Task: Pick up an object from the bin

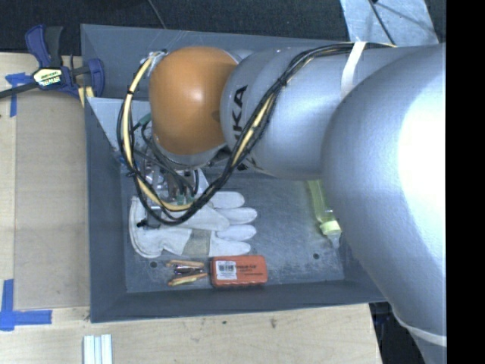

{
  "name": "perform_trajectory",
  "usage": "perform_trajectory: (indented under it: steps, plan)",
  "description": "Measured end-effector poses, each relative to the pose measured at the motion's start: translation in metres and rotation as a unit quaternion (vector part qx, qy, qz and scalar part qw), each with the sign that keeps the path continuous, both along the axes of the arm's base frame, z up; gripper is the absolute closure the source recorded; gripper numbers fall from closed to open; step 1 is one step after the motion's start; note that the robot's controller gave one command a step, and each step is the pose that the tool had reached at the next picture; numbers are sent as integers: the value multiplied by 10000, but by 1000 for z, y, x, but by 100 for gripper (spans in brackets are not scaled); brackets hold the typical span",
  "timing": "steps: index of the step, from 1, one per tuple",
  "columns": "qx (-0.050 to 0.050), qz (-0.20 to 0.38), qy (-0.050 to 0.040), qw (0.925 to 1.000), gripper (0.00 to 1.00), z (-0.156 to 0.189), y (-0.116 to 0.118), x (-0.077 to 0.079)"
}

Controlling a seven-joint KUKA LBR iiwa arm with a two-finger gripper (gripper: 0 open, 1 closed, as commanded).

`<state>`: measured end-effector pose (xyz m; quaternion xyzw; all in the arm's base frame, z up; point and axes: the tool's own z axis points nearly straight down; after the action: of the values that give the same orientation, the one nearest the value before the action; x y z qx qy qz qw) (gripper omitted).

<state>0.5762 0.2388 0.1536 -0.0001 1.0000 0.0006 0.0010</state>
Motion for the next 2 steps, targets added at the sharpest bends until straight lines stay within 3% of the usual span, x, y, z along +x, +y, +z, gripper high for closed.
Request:
perform_trajectory:
  steps: [1,2]
  plan:
    - [10,200,-33,9998,0,-49,-27,-14]
    - [-7,-192,19,9998,0,-80,-54,-18]
